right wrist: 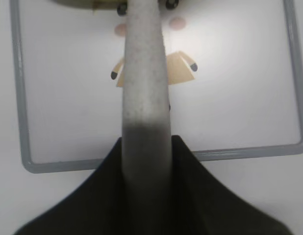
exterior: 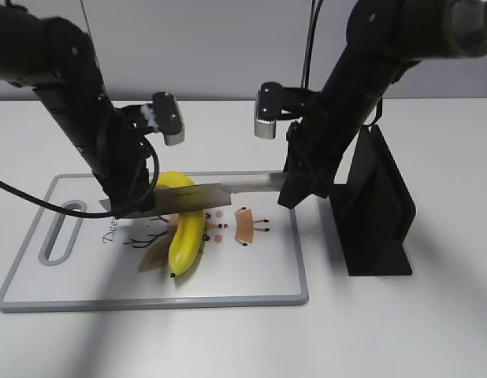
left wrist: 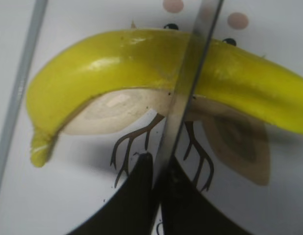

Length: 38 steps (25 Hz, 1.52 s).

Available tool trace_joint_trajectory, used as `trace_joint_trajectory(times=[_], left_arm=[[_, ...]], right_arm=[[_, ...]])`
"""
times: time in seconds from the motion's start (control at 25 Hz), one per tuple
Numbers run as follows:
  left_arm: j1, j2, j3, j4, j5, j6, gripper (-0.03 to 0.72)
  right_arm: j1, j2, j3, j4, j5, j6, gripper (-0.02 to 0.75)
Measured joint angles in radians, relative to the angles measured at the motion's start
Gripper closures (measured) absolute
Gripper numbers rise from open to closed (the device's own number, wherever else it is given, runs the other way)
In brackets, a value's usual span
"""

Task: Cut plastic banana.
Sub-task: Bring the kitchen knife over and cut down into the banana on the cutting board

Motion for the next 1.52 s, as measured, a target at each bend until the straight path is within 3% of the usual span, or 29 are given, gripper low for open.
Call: trace_joint_trajectory(times=[0.92, 1.52], left_arm=[[-0.002, 0.023, -0.030, -0.002, 0.035, -0.060, 0.661], [-0.010, -0.331, -0.017, 0.026, 0.112, -0.070, 0.670]], right_arm=[[0.005, 0.005, 0.002, -0.074, -0.017, 0.065, 0.552], [0.011, -0.273, 0.007, -0.038, 0.029, 0.066, 0.551]])
